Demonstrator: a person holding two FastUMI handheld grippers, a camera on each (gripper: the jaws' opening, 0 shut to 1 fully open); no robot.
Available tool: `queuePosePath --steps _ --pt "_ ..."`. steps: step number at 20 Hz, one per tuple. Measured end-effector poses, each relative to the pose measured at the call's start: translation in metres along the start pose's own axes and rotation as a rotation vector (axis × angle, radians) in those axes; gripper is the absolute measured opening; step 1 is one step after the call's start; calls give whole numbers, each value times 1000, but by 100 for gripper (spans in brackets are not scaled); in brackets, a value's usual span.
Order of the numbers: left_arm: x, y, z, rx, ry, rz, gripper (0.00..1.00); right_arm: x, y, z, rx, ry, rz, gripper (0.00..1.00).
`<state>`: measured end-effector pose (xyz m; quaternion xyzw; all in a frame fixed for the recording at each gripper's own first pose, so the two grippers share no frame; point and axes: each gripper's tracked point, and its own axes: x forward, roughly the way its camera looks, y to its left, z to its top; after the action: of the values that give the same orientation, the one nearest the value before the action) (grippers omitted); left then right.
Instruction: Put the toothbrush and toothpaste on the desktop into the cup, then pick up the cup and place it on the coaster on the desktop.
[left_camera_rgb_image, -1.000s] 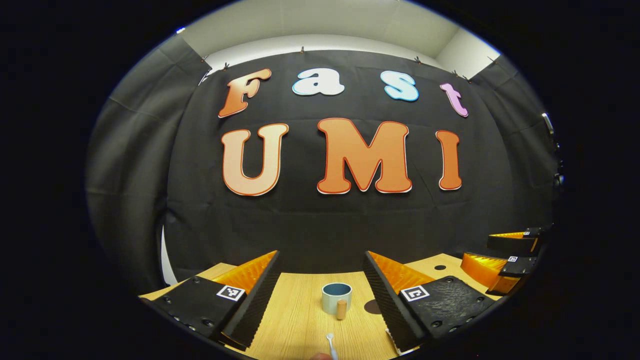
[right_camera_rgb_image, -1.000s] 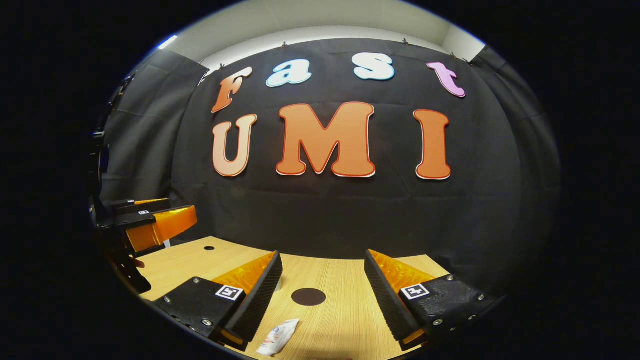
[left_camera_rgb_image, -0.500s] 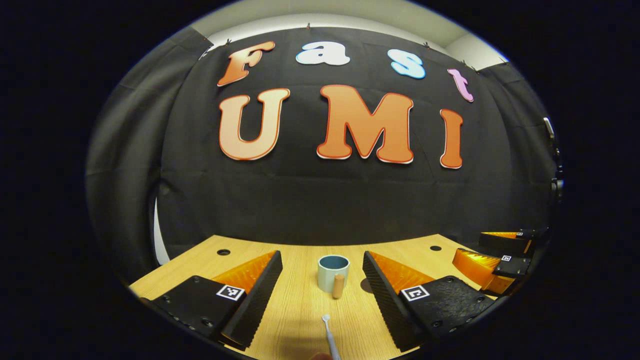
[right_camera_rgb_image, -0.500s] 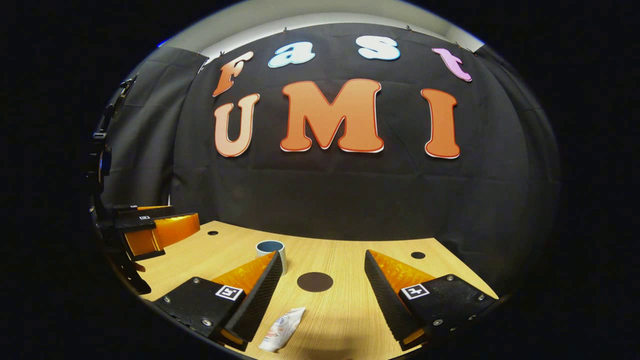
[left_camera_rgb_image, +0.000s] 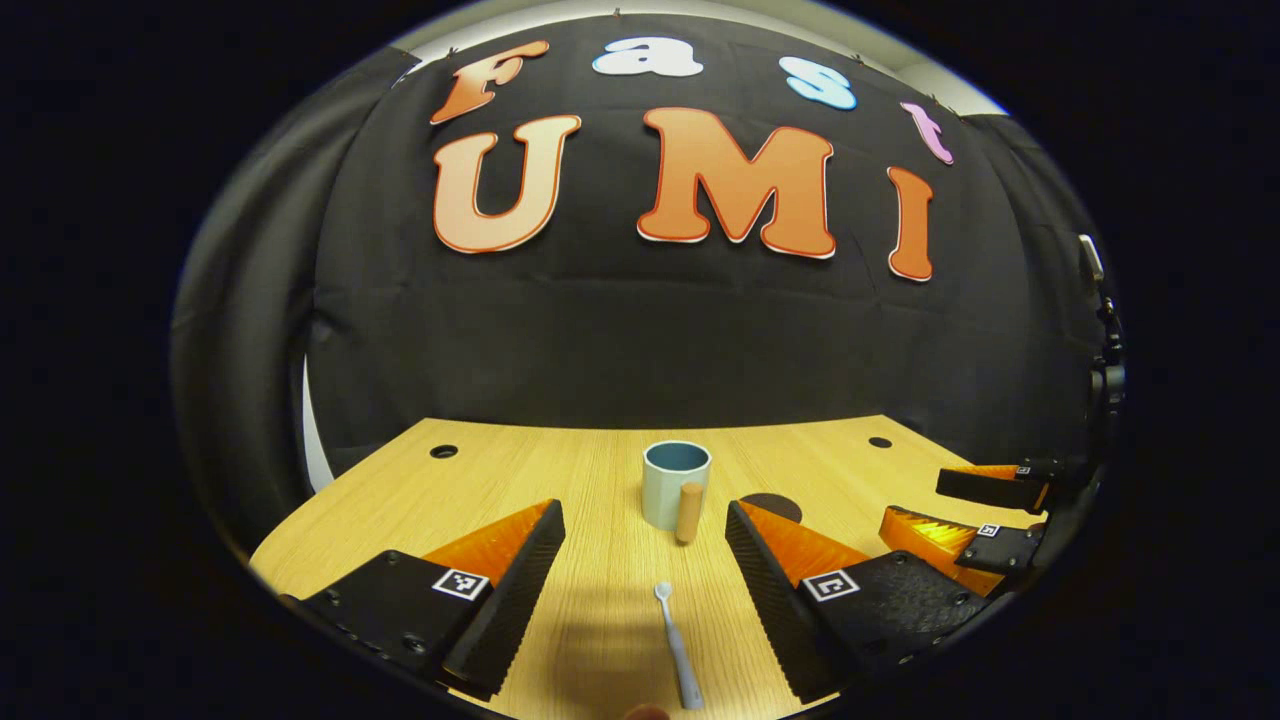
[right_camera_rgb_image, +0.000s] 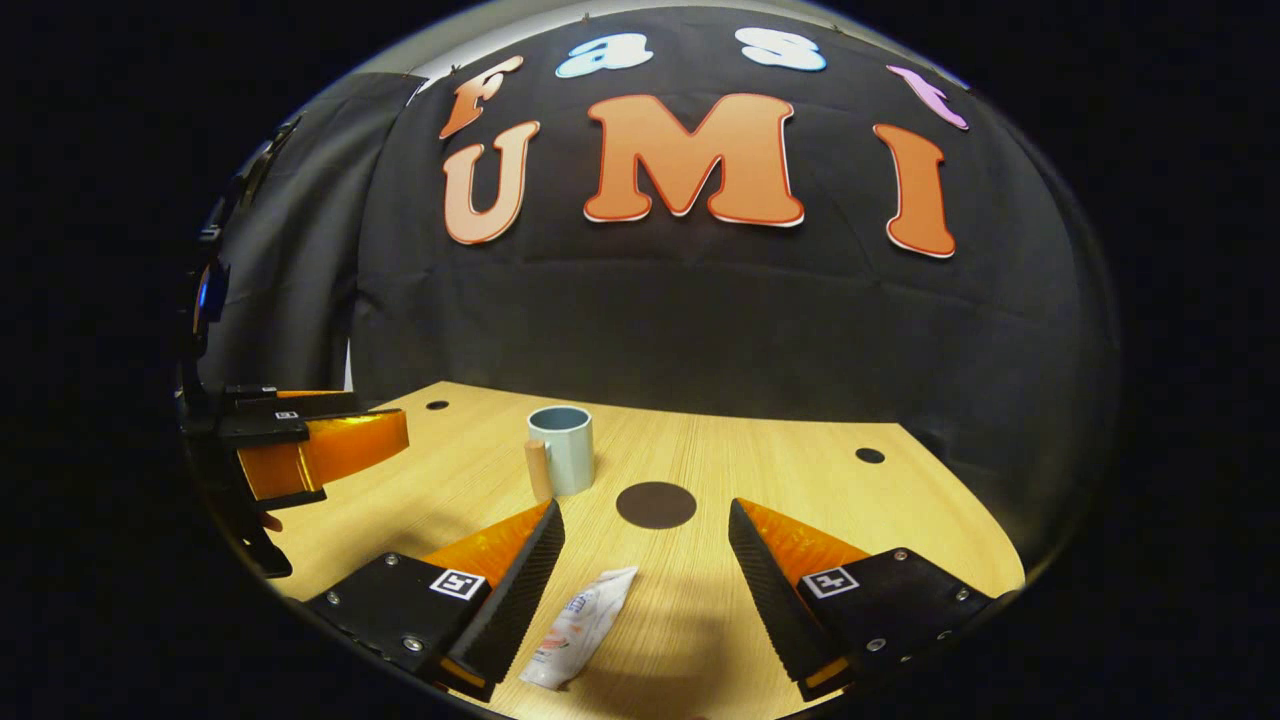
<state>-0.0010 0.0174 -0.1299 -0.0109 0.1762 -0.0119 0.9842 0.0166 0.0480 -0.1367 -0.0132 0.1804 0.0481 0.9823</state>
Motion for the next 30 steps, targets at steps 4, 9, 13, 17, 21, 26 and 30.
queuePosePath --steps 4,9,13,17,21,26,30 --pt "5 2 -23 1 46 0 98 10 13 -27 -26 64 24 99" --pt "16 1 -52 6 107 -6 98 22 26 -57 -58 146 45 99" --pt "24 0 -76 22 166 1 98 30 35 -90 -45 234 66 99" --pt "28 -2 -99 31 252 2 98 29 41 -97 -44 266 75 95" --pt "30 -11 -118 14 326 -11 98 28 45 -109 -59 307 74 86" --pt "27 -10 -135 21 434 14 100 34 48 -127 -19 373 70 75" --pt "31 -10 -157 9 505 33 98 36 47 -125 6 360 60 64"
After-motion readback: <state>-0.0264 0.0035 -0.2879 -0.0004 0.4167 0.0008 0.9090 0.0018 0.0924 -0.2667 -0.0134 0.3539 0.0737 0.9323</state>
